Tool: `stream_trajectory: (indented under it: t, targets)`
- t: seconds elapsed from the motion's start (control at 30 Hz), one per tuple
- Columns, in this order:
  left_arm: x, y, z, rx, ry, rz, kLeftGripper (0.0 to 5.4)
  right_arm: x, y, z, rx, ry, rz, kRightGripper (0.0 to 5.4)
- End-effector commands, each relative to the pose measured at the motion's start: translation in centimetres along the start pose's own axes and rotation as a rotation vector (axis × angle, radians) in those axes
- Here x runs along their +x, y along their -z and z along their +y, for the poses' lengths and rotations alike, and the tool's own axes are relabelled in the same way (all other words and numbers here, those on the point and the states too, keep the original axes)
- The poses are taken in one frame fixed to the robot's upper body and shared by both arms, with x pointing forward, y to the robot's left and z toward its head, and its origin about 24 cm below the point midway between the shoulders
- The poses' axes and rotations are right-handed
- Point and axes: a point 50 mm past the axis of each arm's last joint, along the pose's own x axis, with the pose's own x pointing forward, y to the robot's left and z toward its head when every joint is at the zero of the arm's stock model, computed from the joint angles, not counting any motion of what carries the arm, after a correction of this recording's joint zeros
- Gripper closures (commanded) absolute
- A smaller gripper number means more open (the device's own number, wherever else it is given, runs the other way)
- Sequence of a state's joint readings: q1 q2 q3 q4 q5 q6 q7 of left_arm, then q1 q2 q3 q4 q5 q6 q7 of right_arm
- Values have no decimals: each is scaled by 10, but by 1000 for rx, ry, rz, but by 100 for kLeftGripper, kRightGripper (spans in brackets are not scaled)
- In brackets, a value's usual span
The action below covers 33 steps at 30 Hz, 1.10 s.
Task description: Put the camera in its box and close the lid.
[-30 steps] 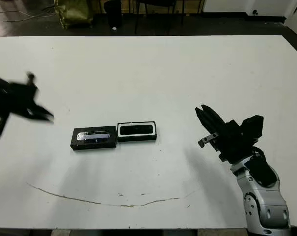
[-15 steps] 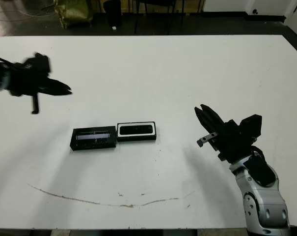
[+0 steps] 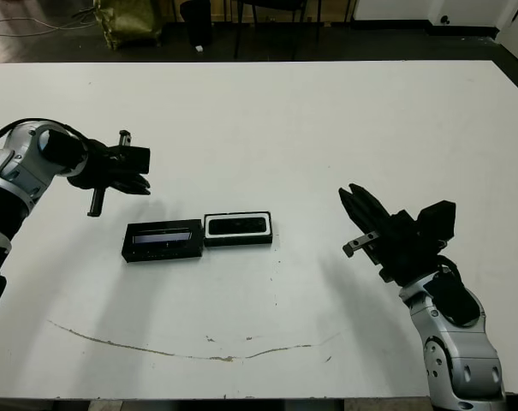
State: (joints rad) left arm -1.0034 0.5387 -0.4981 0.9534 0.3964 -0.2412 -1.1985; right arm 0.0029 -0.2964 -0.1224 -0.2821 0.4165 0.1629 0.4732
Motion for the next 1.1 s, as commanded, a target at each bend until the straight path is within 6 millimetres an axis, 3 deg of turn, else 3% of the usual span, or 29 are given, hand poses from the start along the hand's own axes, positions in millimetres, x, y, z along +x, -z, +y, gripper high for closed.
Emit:
stream_trajectory:
  t: [0.03,0.3,0.7,0.9,1.1]
  targets:
    - [8,3,-8,-46,102,9,540,-3,4,0,5,12,28,539]
    - [3,5,-21,-11,198,-25,540,-2,5,-1,13,-1,17,539]
    - [-28,0,-50,39,270,-86,540,-2,4,0,8,9,23,539]
    - [-42,-2,-55,95,268,-49,540,-2,3,-2,-4,-2,17,539]
    - [-43,1,-56,64,231,-49,540,-2,2,-3,-8,1,19,539]
